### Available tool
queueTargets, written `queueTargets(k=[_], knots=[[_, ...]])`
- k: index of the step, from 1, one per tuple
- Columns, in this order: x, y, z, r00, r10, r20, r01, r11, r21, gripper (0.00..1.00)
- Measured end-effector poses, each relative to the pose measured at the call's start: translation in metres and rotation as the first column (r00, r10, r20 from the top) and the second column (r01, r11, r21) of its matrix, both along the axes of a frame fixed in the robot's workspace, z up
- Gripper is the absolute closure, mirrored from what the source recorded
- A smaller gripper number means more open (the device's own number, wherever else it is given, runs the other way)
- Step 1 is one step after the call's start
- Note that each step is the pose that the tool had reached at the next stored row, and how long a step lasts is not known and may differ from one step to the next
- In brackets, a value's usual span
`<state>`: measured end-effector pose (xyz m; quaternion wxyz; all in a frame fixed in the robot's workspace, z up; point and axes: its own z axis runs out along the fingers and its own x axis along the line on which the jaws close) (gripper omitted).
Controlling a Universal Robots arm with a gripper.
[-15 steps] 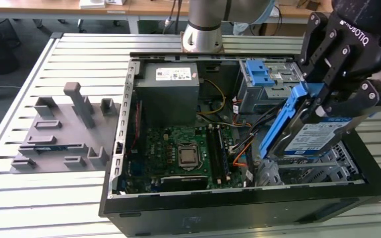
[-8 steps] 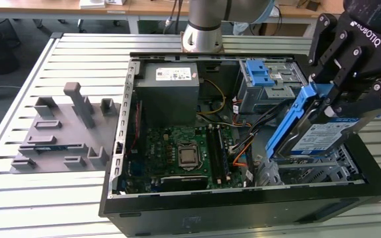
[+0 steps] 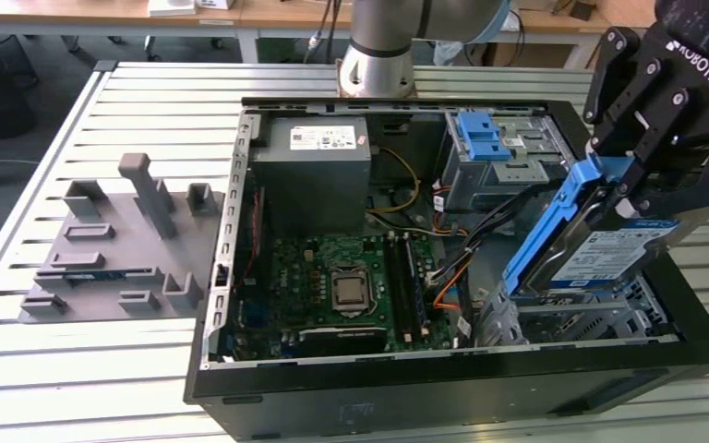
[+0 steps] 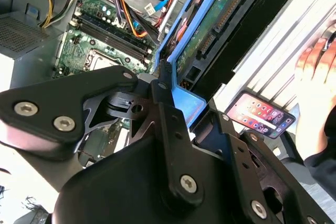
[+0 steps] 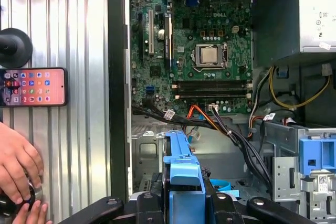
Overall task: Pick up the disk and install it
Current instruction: 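Insert the disk into the insertion slot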
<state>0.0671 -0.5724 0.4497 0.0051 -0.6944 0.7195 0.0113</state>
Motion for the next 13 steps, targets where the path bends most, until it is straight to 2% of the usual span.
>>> queueTargets(k=[13], knots=[[0.0059,0.0000,-0.0021,1.0000,0.000,0.0000,0.000,1.0000,0.0002,0.64]])
